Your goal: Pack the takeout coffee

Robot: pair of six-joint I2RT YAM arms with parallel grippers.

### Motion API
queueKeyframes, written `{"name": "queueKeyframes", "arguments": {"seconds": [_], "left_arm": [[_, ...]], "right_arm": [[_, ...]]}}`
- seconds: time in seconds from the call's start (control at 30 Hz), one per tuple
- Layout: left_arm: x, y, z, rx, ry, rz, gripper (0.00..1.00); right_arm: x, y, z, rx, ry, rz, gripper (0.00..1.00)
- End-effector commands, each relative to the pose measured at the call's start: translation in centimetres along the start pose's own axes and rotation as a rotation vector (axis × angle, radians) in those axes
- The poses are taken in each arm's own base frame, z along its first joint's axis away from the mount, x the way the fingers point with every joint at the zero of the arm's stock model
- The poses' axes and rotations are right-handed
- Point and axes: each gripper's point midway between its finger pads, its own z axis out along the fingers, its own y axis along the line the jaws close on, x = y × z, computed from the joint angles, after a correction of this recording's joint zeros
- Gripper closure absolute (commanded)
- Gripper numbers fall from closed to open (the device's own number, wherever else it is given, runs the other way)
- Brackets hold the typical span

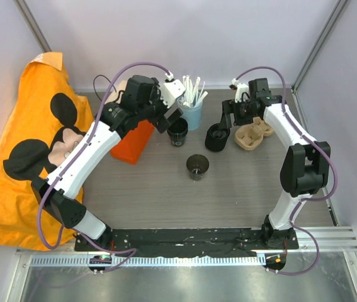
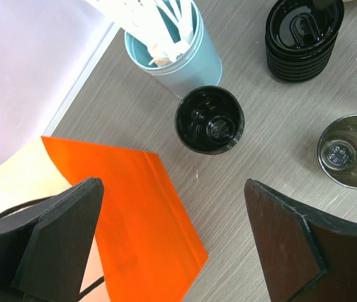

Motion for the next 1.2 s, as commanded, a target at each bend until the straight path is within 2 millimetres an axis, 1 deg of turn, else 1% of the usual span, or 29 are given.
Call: {"name": "queueKeyframes", "arguments": {"seconds": [0.0, 0.13, 0.33, 0.47, 0.53, 0.67, 0.8, 0.93, 1.0, 1.03, 1.1, 1.17], "left_arm": [[-1.8, 0.7, -2.6, 0.001, -0.069, -0.037, 0.00], [-1.8, 1.0, -3.1, 0.013, -0.080, -0.050, 0.00], [-1.9, 1.0, -3.5, 0.028, -0.091, -0.060, 0.00], [-1.9, 1.2, -3.6, 0.024, -0.096, -0.066, 0.00], [-1.8, 1.2, -3.6, 0.023, -0.094, -0.067, 0.00], [-1.8, 1.3, -3.6, 0.020, -0.095, -0.068, 0.00], [-1.7, 1.3, -3.6, 0.022, -0.094, -0.069, 0.00], [-1.6, 1.3, -3.7, 0.023, -0.096, -0.071, 0.00], [-1.6, 1.5, -3.7, 0.019, -0.096, -0.072, 0.00], [-1.5, 1.4, -3.7, 0.023, -0.095, -0.072, 0.00], [-1.6, 1.4, -3.7, 0.022, -0.099, -0.073, 0.00], [-1.6, 1.3, -3.6, 0.027, -0.098, -0.075, 0.00]], "right_arm": [[-0.6, -0.1, 0.5, 0.046, -0.003, 0.007, 0.21], [-0.1, -1.2, 1.1, 0.094, 0.012, 0.012, 0.23], [0.4, -1.9, 2.0, 0.115, 0.032, 0.016, 0.28], [0.7, -1.9, 2.6, 0.105, 0.044, 0.020, 0.34], [0.6, -1.8, 2.7, 0.101, 0.044, 0.020, 0.35], [0.7, -1.6, 3.3, 0.103, 0.054, 0.010, 0.43], [0.7, -1.4, 3.7, 0.106, 0.061, 0.005, 0.48], [0.7, -1.4, 4.0, 0.108, 0.066, 0.000, 0.57], [0.7, -1.3, 4.1, 0.108, 0.066, -0.003, 0.60], [0.8, -1.2, 4.2, 0.107, 0.070, -0.001, 0.64], [0.7, -1.2, 4.3, 0.110, 0.070, -0.004, 0.67], [0.7, -1.1, 4.3, 0.112, 0.068, -0.008, 0.74]]}}
